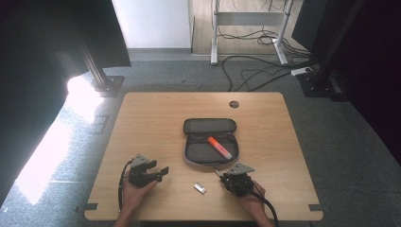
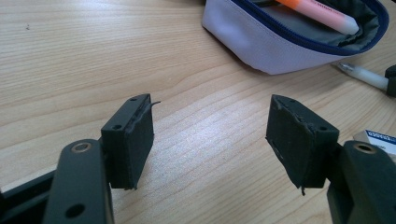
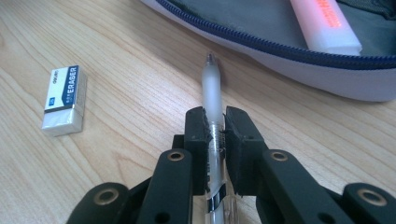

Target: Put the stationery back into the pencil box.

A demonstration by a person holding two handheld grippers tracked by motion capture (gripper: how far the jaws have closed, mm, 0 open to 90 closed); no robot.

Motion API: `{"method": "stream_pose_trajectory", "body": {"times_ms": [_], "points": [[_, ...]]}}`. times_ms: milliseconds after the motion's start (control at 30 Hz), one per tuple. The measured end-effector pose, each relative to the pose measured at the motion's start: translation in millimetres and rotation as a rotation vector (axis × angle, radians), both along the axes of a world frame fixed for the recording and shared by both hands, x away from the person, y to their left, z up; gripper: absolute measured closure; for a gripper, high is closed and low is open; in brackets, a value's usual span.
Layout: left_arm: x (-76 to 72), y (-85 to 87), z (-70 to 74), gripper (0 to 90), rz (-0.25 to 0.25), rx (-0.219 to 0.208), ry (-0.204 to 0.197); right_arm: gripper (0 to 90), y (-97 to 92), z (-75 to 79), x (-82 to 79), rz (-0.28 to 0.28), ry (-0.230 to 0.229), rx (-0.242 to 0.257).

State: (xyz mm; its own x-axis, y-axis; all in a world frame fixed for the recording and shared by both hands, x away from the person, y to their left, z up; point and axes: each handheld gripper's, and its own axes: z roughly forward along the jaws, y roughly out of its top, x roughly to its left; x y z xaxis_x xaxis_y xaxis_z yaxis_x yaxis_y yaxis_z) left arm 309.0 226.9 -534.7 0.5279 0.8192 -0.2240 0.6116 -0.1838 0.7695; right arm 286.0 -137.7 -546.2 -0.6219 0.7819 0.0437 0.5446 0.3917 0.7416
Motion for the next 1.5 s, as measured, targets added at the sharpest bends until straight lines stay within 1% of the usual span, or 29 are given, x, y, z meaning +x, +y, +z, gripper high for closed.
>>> {"method": "stream_pose_trajectory", "body": {"times_ms": [100,200,333,400,600,700,900,933,1000,1233,1367,1500], "points": [[0.2,0.0,-0.3,32.5,0.001,-0.002,0.002,78.6,-2.9,3.1,0.2,0.008,-0.002,0.008],[0.5,-0.3,-0.8,32.5,0.000,0.003,0.005,78.6,-5.5,7.3,-0.2,0.028,-0.011,0.021],[0.5,-0.1,-0.8,32.5,0.002,0.001,0.004,78.6,-7.1,9.5,-0.5,0.038,-0.016,0.030],[0.4,0.2,-0.6,32.5,0.003,0.000,0.002,78.7,-7.9,11.3,-1.2,0.046,-0.013,0.045],[0.6,0.5,-0.8,32.5,0.003,0.000,0.003,78.7,-5.7,12.5,-2.7,0.065,-0.012,0.047],[0.6,1.0,-0.6,32.5,0.003,-0.001,0.004,78.6,-5.9,14.6,-3.1,0.071,-0.013,0.056],[0.6,1.3,-0.8,32.4,0.005,0.000,0.005,78.7,-10.4,19.9,-4.0,0.067,-0.019,0.077],[0.7,1.3,-0.8,32.5,0.004,0.000,0.005,78.7,-11.7,22.2,-4.7,0.068,-0.023,0.090],[0.8,1.4,-0.8,32.5,0.004,0.001,0.006,78.7,-12.1,23.4,-4.9,0.069,-0.023,0.090],[0.6,1.4,-0.8,32.5,0.005,0.001,0.005,78.7,-16.1,30.8,-6.9,0.062,-0.047,0.102],[0.8,1.3,-1.0,32.4,0.004,0.001,0.005,78.7,-19.5,34.3,-7.5,0.048,-0.065,0.120],[0.9,1.5,-1.1,32.5,0.005,0.002,0.006,78.7,-22.5,37.6,-8.1,0.046,-0.079,0.131]]}}
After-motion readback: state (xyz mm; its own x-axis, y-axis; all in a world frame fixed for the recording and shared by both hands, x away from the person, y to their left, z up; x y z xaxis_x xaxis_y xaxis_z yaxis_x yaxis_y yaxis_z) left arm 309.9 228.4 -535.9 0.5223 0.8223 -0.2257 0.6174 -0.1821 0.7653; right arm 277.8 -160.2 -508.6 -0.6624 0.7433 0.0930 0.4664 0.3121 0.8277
